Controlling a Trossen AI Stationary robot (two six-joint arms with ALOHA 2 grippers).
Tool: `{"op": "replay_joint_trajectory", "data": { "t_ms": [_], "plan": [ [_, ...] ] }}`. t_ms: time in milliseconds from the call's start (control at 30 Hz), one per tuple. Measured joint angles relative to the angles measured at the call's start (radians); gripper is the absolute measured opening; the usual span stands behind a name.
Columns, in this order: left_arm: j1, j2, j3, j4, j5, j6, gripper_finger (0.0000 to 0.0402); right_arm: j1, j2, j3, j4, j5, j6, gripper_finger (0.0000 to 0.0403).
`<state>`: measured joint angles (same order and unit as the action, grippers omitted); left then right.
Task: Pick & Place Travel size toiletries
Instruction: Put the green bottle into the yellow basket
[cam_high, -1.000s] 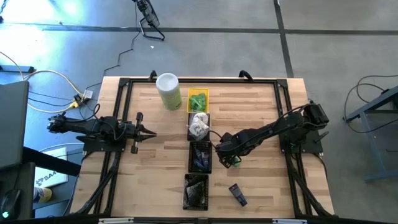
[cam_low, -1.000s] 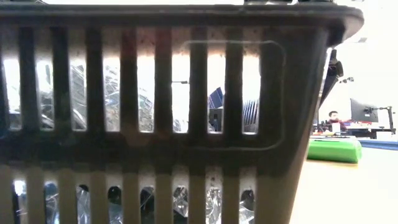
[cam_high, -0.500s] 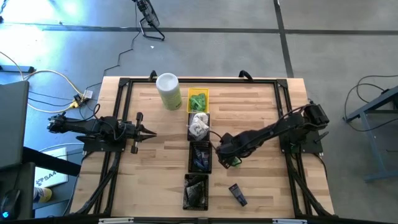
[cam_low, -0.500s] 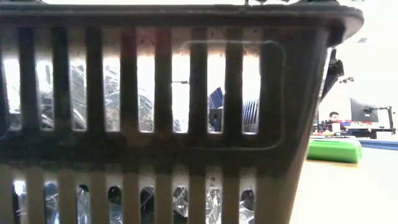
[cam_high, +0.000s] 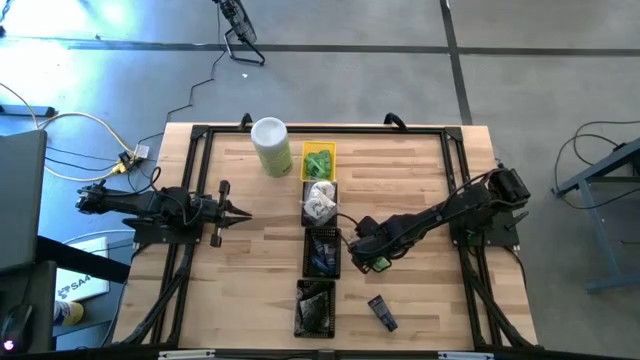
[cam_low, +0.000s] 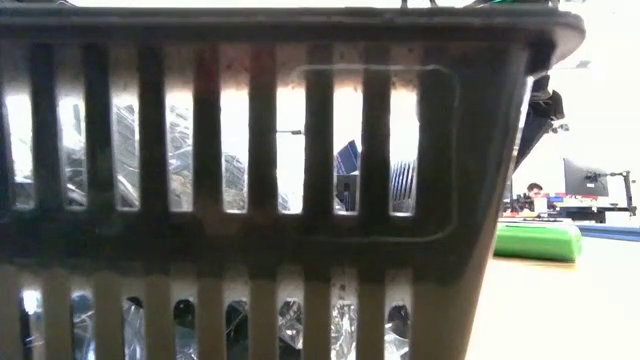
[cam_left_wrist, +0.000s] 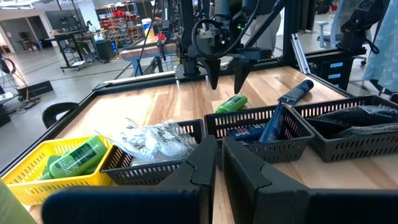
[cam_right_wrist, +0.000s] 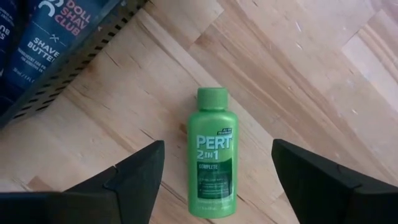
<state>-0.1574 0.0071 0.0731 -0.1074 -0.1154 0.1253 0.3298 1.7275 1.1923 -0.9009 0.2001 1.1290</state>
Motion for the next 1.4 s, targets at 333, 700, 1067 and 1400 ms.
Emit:
{"op": "replay_joint_trajectory", "data": {
  "t_ms": [333,700,1067,1400],
  "plan": [
    [0.0,0.0,0.0,0.0,0.0,0.0,0.0024,0.024,0.014,-0.024,0.022,0.009,0.031,0.0289],
    [0.0,0.0,0.0,0.0,0.0,0.0,0.0024,0.031,0.015,-0.183,0.18,-0.054,0.085,0.0288],
    [0.0,0.0,0.0,0.0,0.0,0.0,0.0024,0.031,0.013,-0.24,0.279,-0.074,0.083,0.0288],
    [0.0,0.0,0.0,0.0,0.0,0.0,0.0024,0.031,0.013,-0.241,0.285,-0.077,0.083,0.0288]
  ]
}}
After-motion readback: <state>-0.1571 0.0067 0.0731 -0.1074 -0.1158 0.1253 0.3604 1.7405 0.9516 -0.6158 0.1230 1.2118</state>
